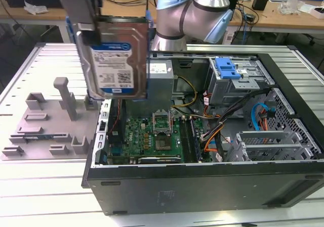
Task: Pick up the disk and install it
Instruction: 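Pick up the disk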
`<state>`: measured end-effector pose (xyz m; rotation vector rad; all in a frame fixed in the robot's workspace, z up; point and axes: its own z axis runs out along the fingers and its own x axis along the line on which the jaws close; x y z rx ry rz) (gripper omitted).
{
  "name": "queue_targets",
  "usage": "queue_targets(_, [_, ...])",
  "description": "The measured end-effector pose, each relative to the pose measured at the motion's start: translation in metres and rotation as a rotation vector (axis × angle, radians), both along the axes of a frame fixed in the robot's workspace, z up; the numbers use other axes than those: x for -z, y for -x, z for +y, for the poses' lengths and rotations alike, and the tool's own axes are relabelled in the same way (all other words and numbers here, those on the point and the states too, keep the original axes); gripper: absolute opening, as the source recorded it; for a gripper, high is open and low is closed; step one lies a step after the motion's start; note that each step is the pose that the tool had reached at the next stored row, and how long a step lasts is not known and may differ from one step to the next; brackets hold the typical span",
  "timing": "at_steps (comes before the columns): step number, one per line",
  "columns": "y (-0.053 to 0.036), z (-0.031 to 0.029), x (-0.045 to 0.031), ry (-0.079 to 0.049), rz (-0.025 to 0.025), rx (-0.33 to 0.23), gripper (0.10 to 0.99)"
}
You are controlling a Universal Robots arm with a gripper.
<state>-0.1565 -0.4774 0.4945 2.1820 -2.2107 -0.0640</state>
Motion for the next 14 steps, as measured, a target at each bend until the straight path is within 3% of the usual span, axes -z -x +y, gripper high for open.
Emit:
queue_targets(2, [-0.0091,-0.0038,-0.0001,0.000,0.0010,0.000,0.369])
queue_targets(7, [-0.0525,-0.0218,-0.0002,0.000,0.0050,0.000,0.369])
queue_targets(13, [-0.0907,-0.0376,-0.0003,0.000,0.0083,0.000,0.369])
queue_targets(14, [-0.1017,-0.0418,-0.0003,0.000,0.0093,0.000,0.369])
